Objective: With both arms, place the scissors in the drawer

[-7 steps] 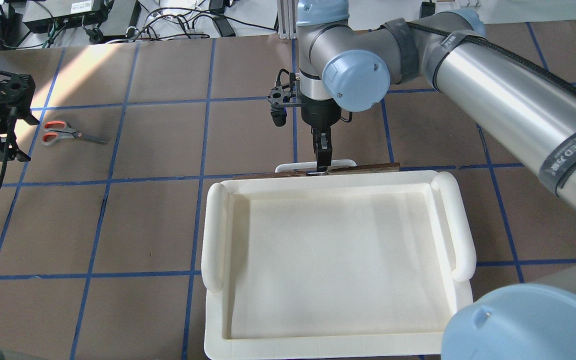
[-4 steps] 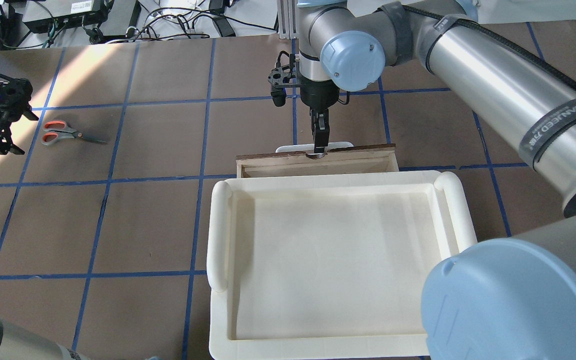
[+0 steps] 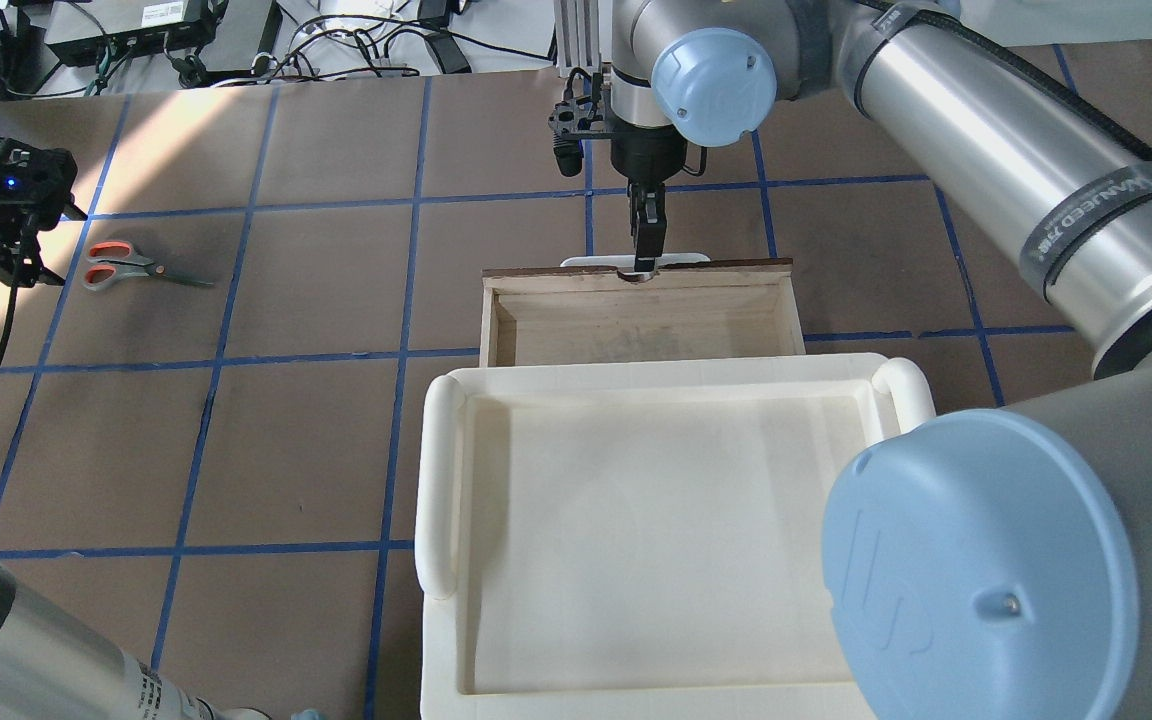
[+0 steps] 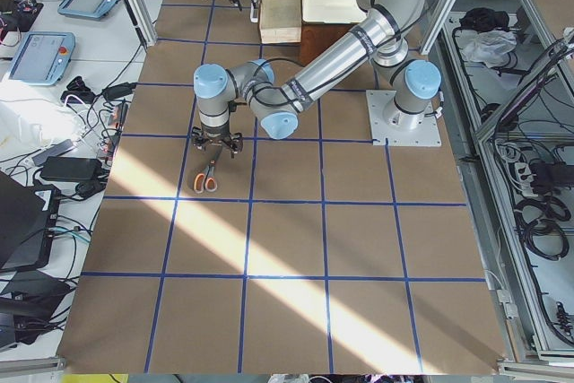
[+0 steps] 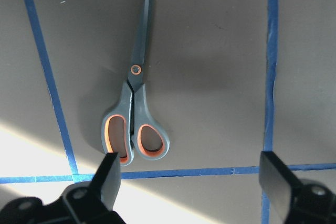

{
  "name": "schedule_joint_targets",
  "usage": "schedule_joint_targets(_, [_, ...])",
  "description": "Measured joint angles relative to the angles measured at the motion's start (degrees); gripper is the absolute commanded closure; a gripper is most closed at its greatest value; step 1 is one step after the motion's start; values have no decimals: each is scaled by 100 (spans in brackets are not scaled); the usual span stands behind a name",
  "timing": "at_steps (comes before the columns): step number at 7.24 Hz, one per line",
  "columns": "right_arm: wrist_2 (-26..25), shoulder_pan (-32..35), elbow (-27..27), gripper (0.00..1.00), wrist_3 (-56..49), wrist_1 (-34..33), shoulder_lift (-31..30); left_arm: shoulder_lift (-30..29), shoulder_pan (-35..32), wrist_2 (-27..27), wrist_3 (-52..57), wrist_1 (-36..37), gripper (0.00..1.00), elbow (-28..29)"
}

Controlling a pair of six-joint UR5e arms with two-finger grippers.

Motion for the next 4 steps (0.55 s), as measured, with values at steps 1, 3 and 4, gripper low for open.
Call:
schedule_joint_targets(1, [2,-3,-105,37,-25,0,72,-169,-1,-70,10,50,6,74])
schedule_joint_targets(3, [-1,-6,-194,28,-82,-14,132,-515,-4,-140,144,226,9,147])
schedule_joint_targets(4, [-2,-6,-202,0,-81,-27,147,-644,-5,-235,175,311,9,155])
